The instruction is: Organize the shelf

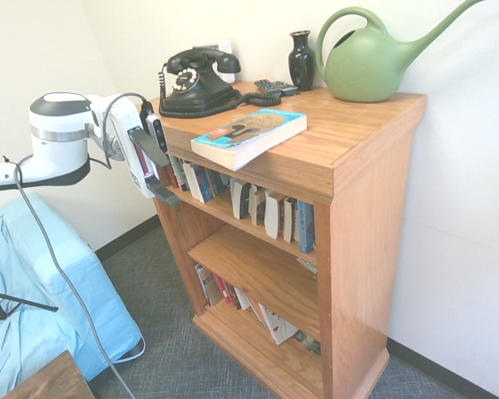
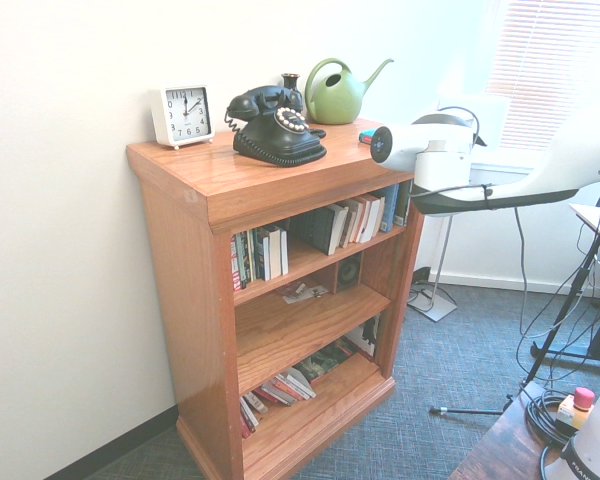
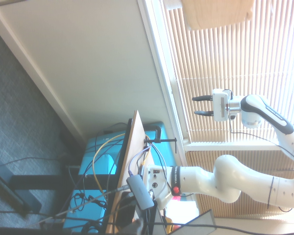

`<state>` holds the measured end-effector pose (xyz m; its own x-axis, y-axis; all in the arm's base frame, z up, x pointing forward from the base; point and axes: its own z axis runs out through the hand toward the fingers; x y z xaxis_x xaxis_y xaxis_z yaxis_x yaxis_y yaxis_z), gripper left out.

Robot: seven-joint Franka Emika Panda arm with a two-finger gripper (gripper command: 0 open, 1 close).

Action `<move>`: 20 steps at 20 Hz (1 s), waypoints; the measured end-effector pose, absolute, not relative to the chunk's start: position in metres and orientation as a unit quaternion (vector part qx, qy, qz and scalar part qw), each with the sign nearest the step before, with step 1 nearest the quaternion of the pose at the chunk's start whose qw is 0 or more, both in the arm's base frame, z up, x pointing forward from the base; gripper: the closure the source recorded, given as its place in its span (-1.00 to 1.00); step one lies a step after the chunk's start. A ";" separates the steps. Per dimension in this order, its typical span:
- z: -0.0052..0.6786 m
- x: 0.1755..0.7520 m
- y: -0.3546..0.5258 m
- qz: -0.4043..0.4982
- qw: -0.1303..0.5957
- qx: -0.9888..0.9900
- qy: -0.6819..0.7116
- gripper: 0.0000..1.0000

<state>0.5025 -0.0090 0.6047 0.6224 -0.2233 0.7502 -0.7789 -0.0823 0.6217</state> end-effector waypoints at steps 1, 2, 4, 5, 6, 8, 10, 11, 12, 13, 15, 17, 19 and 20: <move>0.604 0.507 -0.008 0.243 0.573 0.695 -0.360 -1.00; 0.604 0.511 -0.008 0.243 0.574 0.694 -0.360 -1.00; 0.605 0.519 -0.009 0.246 0.574 0.693 -0.361 -1.00; 0.606 0.523 -0.009 0.247 0.573 0.693 -0.361 -1.00; 0.606 0.527 -0.008 0.249 0.572 0.693 -0.361 -1.00; 0.608 0.533 -0.006 0.253 0.569 0.694 -0.361 -1.00; 0.608 0.540 -0.005 0.256 0.566 0.696 -0.361 -1.00; 0.608 0.543 -0.005 0.257 0.565 0.696 -0.361 -1.00; 0.608 0.546 -0.007 0.259 0.564 0.697 -0.360 -1.00; 0.607 0.549 -0.008 0.260 0.563 0.697 -0.360 -1.00; 0.607 0.554 -0.011 0.263 0.561 0.698 -0.359 -1.00; 0.606 0.559 -0.012 0.265 0.559 0.699 -0.359 -1.00; 0.606 0.564 -0.012 0.268 0.556 0.700 -0.359 -1.00; 0.606 0.567 -0.012 0.269 0.556 0.700 -0.359 -1.00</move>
